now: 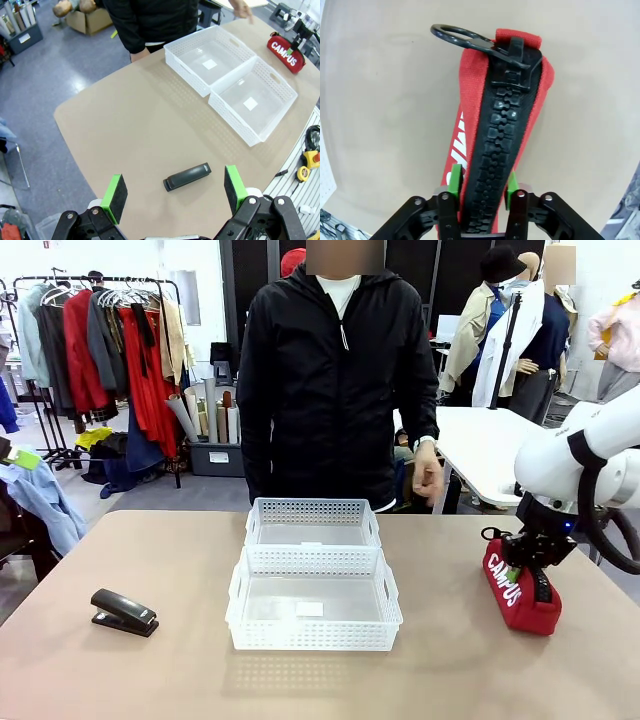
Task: Distribute items into two baskets.
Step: Pick up the Pencil pouch that the person points to.
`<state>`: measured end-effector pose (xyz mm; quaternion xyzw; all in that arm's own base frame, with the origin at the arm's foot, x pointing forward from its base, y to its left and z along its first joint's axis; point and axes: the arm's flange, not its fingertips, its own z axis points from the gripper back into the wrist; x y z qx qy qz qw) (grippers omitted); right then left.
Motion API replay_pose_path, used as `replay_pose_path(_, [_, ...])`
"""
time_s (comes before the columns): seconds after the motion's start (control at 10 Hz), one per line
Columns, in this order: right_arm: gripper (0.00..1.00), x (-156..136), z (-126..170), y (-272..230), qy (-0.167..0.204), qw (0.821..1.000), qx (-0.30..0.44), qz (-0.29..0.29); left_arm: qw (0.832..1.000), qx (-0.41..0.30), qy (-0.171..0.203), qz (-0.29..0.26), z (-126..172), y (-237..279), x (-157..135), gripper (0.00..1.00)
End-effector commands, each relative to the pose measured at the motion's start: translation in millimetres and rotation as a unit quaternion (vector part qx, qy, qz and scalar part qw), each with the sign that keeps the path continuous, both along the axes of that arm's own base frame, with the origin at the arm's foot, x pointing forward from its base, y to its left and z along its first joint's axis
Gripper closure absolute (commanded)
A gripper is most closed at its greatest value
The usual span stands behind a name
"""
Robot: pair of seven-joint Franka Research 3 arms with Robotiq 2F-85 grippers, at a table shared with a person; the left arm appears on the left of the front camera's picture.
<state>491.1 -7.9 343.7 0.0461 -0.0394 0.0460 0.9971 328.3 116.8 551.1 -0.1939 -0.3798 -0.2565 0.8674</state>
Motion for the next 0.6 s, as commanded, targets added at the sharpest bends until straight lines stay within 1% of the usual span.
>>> replay_pose_path(0.0, [1.0, 0.0, -3.9, 7.7, -0.001, 1.0, -0.026, -0.01, 1.0, -0.006, -0.005, -0.008, 0.1, 0.4, 0.7, 0.0])
replay_pose_path(0.2, [1.0, 2.8, -6.0, 9.7, 0.005, 1.0, -0.024, -0.01, 1.0, -0.006, -0.005, -0.008, 0.1, 0.4, 0.7, 0.0])
replay_pose_path(0.5, [1.0, 2.6, -4.5, 9.1, 0.003, 1.0, -0.018, -0.006, 1.0, -0.006, -0.005, -0.008, 0.1, 0.4, 0.7, 0.0])
